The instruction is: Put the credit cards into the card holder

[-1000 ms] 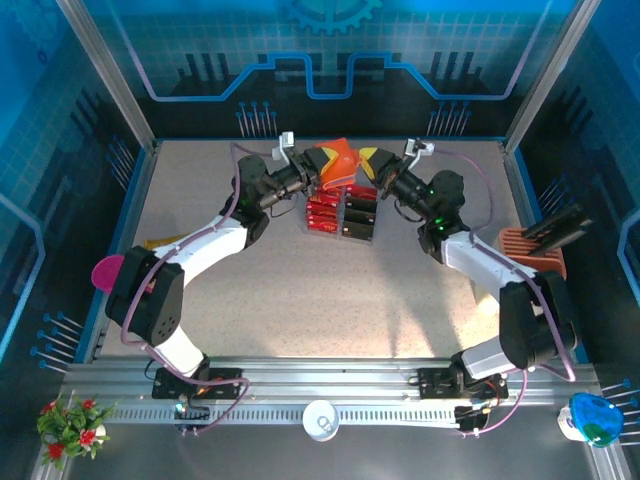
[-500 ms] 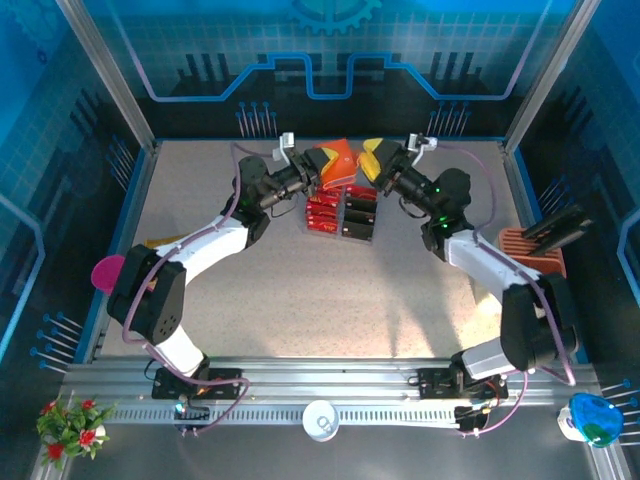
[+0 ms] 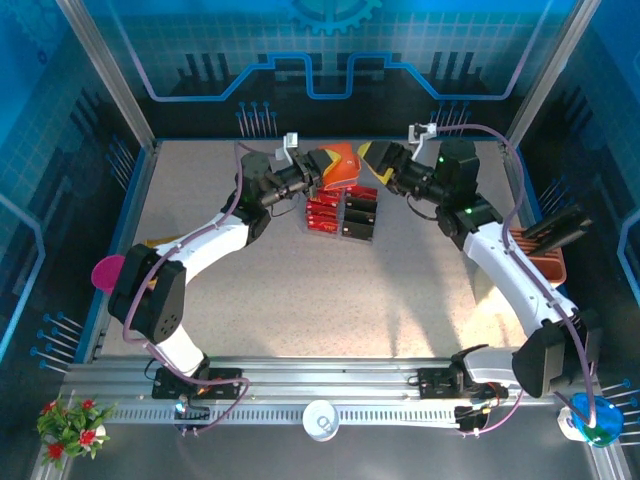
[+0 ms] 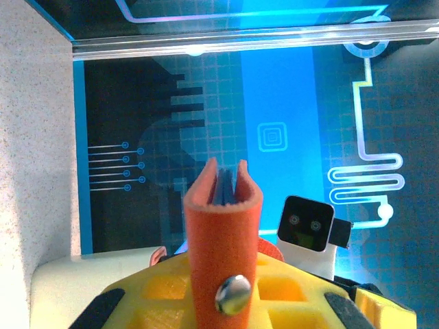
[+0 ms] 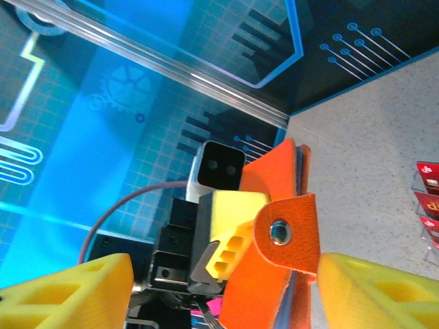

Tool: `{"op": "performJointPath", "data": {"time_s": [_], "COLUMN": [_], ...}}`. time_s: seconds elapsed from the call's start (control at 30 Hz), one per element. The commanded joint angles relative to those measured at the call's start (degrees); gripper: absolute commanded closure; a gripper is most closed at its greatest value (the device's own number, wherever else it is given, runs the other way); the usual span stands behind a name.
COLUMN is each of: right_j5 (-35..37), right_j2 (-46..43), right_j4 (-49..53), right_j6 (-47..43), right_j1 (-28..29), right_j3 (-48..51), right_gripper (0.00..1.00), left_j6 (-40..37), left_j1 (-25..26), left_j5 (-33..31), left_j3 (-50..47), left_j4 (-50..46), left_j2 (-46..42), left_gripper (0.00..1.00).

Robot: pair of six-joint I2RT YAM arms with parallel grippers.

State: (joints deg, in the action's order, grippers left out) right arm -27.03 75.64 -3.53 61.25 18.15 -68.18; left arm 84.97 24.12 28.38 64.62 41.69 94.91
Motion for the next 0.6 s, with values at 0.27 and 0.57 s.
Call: {"op": "performJointPath", "data": {"time_s": [0.27, 0.57], "right_j5": [-0.22, -0.66], "right_j2": [3.51, 3.03], "right_j4": [-4.94, -14.89], "right_j6": [2.41, 9.36], "right_j1": [-0.73, -2.22], "right_j3": [4.15, 10.29], "right_gripper": [0.68, 0.69], "left_j6": [-0.39, 0.16], "left_j1": [0.17, 0.49], "left_j5": [1.42, 1.36], "left_j3": [2.53, 2.29], "left_j4": [1.76, 3.06], "left_j2": [0.97, 0.8], "left_gripper": [1.0, 1.0]}}
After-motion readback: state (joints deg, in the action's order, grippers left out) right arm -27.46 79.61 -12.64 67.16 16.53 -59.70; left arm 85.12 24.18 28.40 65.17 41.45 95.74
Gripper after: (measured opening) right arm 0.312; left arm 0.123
